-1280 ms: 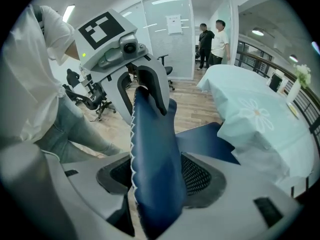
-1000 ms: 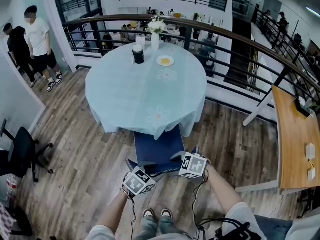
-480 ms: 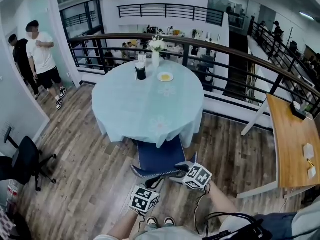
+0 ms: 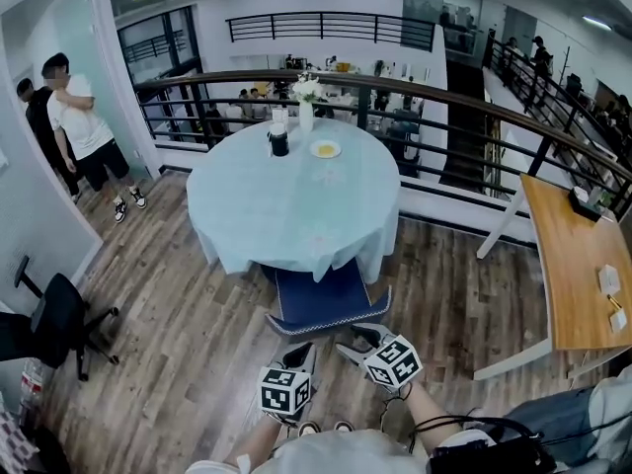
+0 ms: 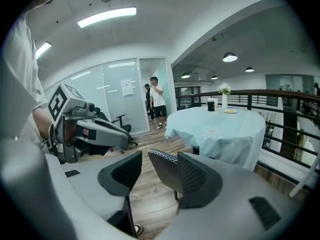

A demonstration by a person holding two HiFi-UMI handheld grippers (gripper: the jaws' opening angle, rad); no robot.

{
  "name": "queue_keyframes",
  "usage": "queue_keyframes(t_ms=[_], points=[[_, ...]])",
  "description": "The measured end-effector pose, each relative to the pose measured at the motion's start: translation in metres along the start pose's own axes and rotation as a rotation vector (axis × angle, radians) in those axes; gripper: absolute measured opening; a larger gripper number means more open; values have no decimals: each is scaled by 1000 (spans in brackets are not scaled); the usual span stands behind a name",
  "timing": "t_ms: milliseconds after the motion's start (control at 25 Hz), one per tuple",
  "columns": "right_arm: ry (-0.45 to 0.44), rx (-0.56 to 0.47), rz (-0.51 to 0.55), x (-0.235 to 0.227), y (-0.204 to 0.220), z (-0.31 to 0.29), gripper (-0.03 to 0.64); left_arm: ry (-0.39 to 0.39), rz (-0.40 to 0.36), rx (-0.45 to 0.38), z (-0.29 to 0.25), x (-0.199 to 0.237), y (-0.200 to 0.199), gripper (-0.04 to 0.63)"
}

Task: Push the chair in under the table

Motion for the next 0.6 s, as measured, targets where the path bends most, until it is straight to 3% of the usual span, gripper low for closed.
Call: queue_keyframes(t_ms=[160,400,600], points=[[88,-82,-104,15,5,13,202,-35,39,-29,14,-5,5,5],[209,-128,-301,33,14,29,54,-81,54,-59,29,-8,13,5],[268,-144,-404,39,23,39,43,-92,94,-61,34,-8,16,5]])
Point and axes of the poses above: the fingertips, and each gripper's own axes: z backward along the fingers, x to its left, y out of its underside, the point moved 5 cm from there along z, backward along the fingers, and after that the axes turned 14 degrees about x, right-handed, at the moved point
